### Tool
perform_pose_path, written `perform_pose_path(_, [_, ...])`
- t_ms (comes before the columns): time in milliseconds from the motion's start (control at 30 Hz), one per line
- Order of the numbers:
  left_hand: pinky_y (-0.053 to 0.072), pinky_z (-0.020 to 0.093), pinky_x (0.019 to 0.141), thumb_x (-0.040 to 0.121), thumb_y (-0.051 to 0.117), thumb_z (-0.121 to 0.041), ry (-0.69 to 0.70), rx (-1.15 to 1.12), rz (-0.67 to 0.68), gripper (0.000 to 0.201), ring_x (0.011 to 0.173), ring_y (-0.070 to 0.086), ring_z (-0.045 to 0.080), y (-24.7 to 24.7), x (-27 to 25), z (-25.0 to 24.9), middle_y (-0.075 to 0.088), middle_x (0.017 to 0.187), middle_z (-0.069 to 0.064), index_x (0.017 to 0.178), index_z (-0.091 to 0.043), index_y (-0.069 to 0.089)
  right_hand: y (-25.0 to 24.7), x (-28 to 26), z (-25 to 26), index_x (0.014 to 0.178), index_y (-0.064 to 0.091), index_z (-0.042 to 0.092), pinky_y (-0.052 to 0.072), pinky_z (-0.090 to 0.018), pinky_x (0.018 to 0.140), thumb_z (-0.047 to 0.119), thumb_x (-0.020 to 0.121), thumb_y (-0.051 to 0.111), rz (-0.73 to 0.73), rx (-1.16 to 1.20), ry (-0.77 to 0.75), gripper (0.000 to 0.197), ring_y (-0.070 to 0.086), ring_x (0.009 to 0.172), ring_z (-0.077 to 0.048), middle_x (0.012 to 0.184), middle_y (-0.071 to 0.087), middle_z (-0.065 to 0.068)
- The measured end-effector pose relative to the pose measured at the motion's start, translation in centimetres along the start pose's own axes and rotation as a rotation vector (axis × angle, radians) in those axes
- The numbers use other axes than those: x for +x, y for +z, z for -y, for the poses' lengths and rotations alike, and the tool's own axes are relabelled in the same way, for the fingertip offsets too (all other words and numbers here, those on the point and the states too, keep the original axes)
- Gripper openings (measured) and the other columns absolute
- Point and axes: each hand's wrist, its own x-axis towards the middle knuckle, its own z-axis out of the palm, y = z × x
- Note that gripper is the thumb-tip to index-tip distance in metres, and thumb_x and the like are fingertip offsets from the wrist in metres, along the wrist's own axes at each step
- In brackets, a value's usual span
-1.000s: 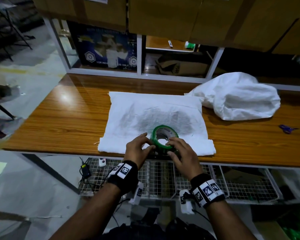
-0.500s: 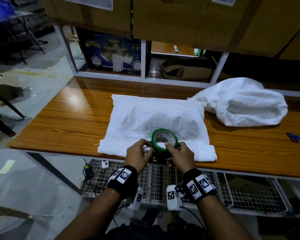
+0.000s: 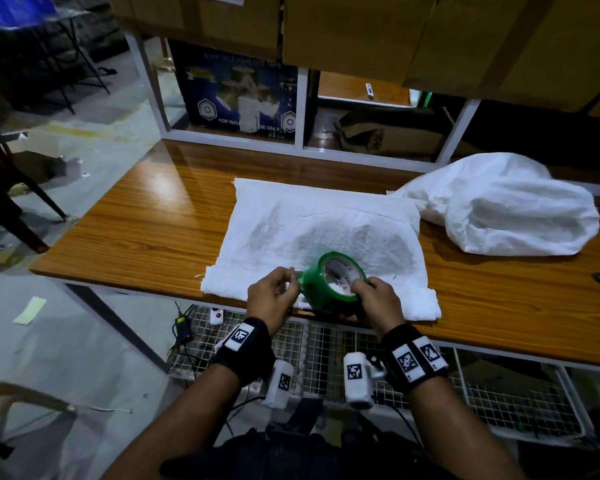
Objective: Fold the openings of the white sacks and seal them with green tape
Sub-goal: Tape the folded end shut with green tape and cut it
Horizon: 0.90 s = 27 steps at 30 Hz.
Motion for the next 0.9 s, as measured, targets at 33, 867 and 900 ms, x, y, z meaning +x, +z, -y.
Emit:
perform_pose_path(33, [0.057,0.038,0.077,0.090,0.064,-0.033,-0.022,-0.038,0.005,0.013,0.094,0.070,0.012,-0.1,0.0,0.3,0.075,0.089,0.000,0.077,-0.032,0.062,-0.2,0.2,-0.1,0.085,0.067,0.011,0.062,-0.053,0.063,0.034,0.072,0.066,0.035,0.009,0.007,0.026,0.070,0.083,-0.034,0.093,0.068,-0.018])
perform_pose_path(867, [0.052,0.040,0.093,0.105,0.044,-0.027,-0.513,-0.919,-0.154,0.022,0.106,0.065,0.034,-6.0,2.9,0.4,0.057,0.117,0.023,0.109,-0.007,0.048,11.2,2.4,0.7,0.106,0.060,0.009,0.054,-0.059,0.091,-0.006,0.091,0.053,0.171,0.434,-0.183,0.022,0.064,0.109,-0.040,0.106,0.070,-0.010])
perform_pose_path(900, [0.055,0.040,0.089,0.104,0.045,-0.031,-0.545,-0.885,-0.109,0.028,0.104,0.066,0.035,-6.7,3.1,0.6,0.058,0.116,0.026,0.105,-0.004,0.051,11.3,2.7,0.5,0.103,0.058,0.015,0.054,-0.061,0.089,-0.006,0.089,0.051,0.173,0.379,-0.205,0.025,0.063,0.108,-0.042,0.104,0.069,-0.008])
